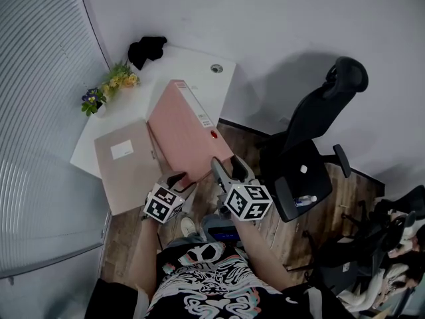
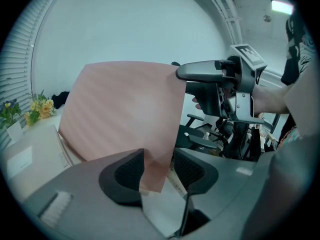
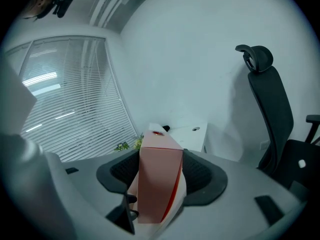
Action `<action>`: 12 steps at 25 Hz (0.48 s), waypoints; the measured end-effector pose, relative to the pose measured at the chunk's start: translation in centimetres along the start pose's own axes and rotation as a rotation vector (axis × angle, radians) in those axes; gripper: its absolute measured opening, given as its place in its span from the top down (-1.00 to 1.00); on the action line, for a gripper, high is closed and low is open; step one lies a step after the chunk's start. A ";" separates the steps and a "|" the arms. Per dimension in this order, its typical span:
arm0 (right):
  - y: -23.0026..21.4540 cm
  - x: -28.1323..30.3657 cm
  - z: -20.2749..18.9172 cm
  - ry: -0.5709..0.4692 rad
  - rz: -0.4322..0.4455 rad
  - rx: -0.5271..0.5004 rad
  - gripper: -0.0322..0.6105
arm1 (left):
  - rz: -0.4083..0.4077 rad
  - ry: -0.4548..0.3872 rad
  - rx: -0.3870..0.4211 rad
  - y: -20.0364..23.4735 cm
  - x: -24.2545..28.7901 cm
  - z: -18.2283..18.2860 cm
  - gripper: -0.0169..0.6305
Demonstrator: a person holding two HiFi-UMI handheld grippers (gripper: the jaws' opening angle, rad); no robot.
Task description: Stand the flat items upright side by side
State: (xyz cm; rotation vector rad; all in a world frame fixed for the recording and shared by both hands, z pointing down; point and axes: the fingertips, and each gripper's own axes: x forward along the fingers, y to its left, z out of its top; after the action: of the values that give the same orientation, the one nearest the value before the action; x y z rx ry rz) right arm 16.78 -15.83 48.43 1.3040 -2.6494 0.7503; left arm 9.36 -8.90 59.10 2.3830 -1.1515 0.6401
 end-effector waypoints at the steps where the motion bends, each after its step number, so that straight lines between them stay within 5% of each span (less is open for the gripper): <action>1: 0.2 0.0 0.0 -0.001 -0.001 -0.012 0.06 | 0.000 -0.002 -0.001 0.1 0.0 0.0 0.37; 12: 3.4 0.0 0.3 0.000 -0.016 -0.204 0.06 | -0.004 -0.004 -0.029 0.4 -0.2 -0.3 0.36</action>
State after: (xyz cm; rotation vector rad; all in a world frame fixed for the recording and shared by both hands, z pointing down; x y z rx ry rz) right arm 14.27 -14.22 46.83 1.2682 -2.6294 0.4630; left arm 8.84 -8.87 59.30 2.3631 -1.1501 0.6133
